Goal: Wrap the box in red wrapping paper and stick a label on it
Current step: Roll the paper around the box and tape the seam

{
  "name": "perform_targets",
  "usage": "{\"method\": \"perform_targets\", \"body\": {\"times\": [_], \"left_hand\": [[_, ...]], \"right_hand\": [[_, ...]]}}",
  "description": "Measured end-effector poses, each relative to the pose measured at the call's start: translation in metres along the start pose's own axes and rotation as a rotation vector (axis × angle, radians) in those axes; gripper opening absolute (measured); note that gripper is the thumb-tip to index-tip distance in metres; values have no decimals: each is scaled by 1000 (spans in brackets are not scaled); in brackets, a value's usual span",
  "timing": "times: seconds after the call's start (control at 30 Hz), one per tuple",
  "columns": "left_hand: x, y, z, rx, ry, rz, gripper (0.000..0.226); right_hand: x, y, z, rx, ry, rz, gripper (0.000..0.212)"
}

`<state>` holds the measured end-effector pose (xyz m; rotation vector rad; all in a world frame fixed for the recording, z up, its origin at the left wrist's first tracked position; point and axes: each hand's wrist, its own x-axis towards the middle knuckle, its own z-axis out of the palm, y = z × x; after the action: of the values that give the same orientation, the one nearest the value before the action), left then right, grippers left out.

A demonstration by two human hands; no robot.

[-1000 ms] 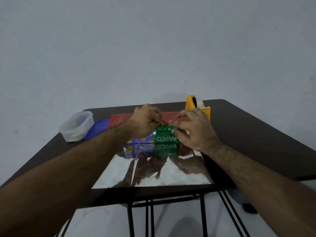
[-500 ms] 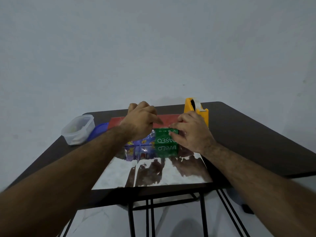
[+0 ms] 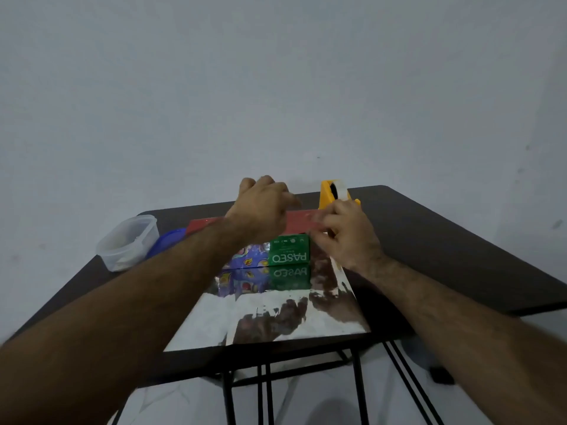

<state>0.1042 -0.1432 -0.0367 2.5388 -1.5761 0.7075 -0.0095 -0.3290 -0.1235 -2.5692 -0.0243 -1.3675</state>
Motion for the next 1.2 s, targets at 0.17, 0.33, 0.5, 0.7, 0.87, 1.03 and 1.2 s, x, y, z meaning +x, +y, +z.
{"method": "perform_targets", "body": {"times": [0.17,0.33,0.5,0.7,0.87,1.03,1.2], "left_hand": [[43,36,14,-414,-29,-226,28],[82,61,42,-411,-114,-385,41],[104,74,54,-356,-129,-424,48],[118,85,67,-395,-159,-523,35],[123,86,67,-399,-184,-544,34],[125,87,70,-369,-165,-542,35],[127,84,72,-359,-145,-541,36]], "right_hand": [[21,35,-29,-57,100,507,27],[63,58,-45,237,-9,1048,26],[89,63,-39,218,-227,1157,44],[109,52,-49,157,-621,1276,54],[112,59,-39,110,-676,1347,33],[113,62,-33,178,-603,1374,44],[109,49,-47,334,-489,1405,26]]}}
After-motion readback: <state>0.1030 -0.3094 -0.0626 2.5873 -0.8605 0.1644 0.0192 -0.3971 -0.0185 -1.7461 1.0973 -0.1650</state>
